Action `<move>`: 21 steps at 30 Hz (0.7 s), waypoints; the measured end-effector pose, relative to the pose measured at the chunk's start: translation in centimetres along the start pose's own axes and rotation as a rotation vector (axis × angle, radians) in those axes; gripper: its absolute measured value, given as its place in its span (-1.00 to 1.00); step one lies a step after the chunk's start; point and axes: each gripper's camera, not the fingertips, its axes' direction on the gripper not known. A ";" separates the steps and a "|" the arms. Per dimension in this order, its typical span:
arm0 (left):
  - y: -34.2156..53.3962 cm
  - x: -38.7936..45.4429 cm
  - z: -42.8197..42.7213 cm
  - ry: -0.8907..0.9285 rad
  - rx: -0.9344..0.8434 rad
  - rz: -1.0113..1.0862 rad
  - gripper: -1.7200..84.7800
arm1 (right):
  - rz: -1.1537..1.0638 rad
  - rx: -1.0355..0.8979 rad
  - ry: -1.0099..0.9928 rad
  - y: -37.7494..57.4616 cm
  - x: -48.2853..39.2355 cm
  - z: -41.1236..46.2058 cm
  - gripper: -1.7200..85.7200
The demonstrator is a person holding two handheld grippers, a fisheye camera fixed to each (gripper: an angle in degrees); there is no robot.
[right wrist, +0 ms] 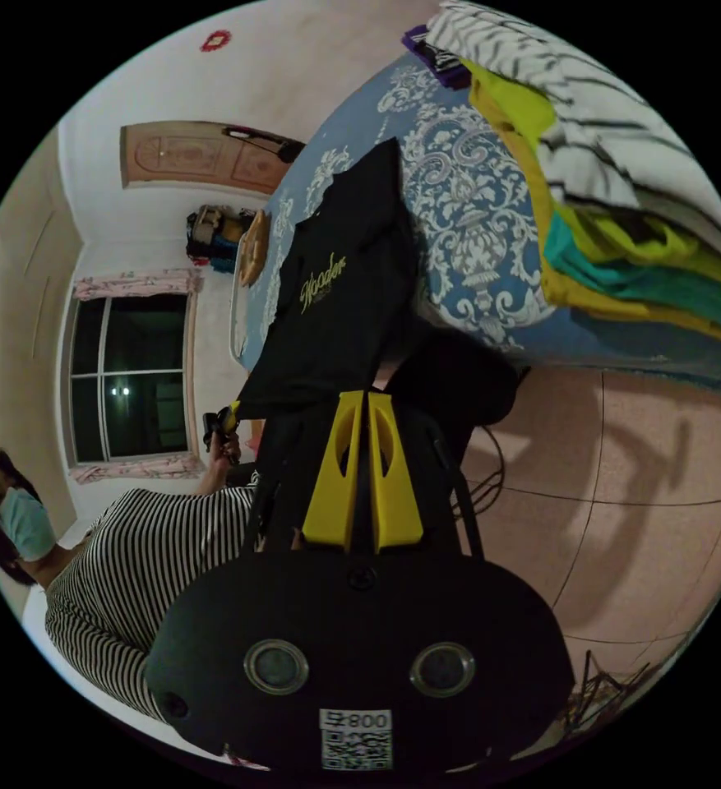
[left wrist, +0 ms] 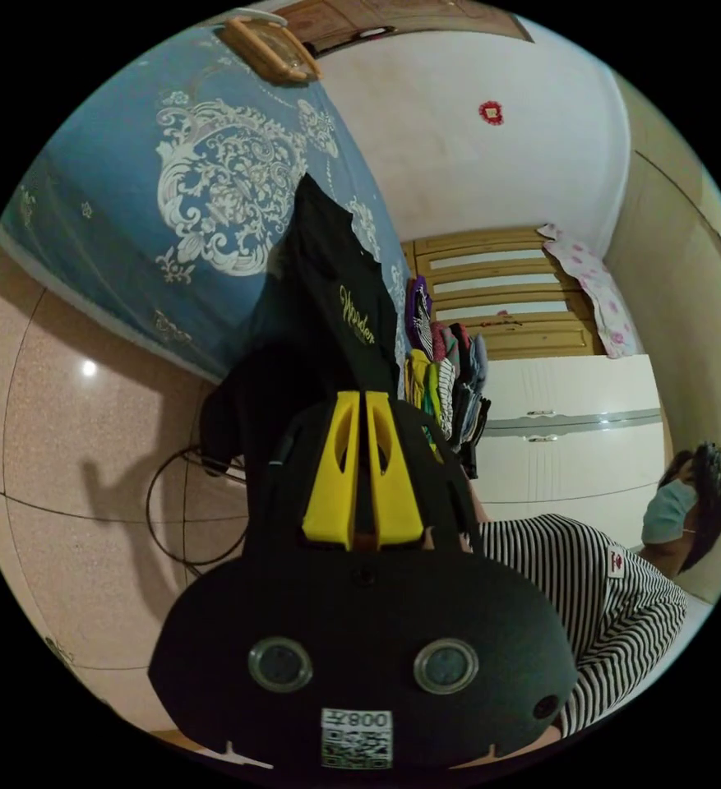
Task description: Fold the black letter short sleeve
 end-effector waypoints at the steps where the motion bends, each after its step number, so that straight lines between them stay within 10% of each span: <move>1: 0.0 0.1 0.1 -0.002 -0.007 0.006 -0.94 | 0.009 0.003 -0.005 0.1 0.3 0.0 -0.95; 21: -1.9 0.6 0.3 -0.018 -0.052 -0.027 -0.94 | 0.091 0.038 0.056 -0.7 -0.4 2.3 -0.76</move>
